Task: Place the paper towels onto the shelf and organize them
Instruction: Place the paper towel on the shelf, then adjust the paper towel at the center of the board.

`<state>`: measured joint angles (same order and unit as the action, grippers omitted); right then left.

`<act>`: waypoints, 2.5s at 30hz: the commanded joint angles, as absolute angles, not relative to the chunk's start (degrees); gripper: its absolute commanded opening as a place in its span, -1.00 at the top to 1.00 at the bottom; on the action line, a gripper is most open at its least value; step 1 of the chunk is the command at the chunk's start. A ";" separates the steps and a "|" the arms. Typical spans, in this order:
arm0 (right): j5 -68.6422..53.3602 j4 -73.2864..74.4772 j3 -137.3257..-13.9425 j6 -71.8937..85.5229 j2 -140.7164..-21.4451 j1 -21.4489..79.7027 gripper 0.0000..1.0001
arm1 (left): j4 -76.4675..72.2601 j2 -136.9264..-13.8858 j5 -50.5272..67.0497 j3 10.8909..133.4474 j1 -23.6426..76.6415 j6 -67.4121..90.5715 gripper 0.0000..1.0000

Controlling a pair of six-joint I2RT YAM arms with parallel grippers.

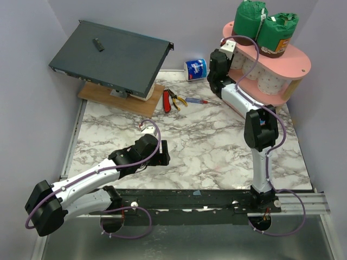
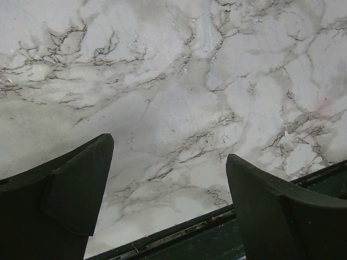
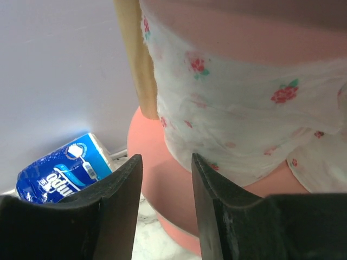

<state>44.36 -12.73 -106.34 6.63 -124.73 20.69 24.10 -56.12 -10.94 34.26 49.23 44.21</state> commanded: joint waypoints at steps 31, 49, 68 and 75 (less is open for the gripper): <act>42.05 12.10 -68.00 23.11 -61.26 28.65 -0.50 | 14.11 -57.48 -3.27 37.11 48.60 45.02 -0.82; 9.14 7.71 -38.60 32.07 -52.02 28.65 -0.48 | 17.24 -53.90 -6.94 38.73 48.34 45.96 -0.82; 7.50 4.47 -31.75 37.05 -53.40 28.65 -0.48 | 43.74 -53.02 -17.33 61.04 47.68 60.43 -0.95; 12.66 5.08 -29.17 40.37 -52.12 28.65 -0.49 | 60.65 -62.08 -12.13 74.79 47.66 67.97 -0.96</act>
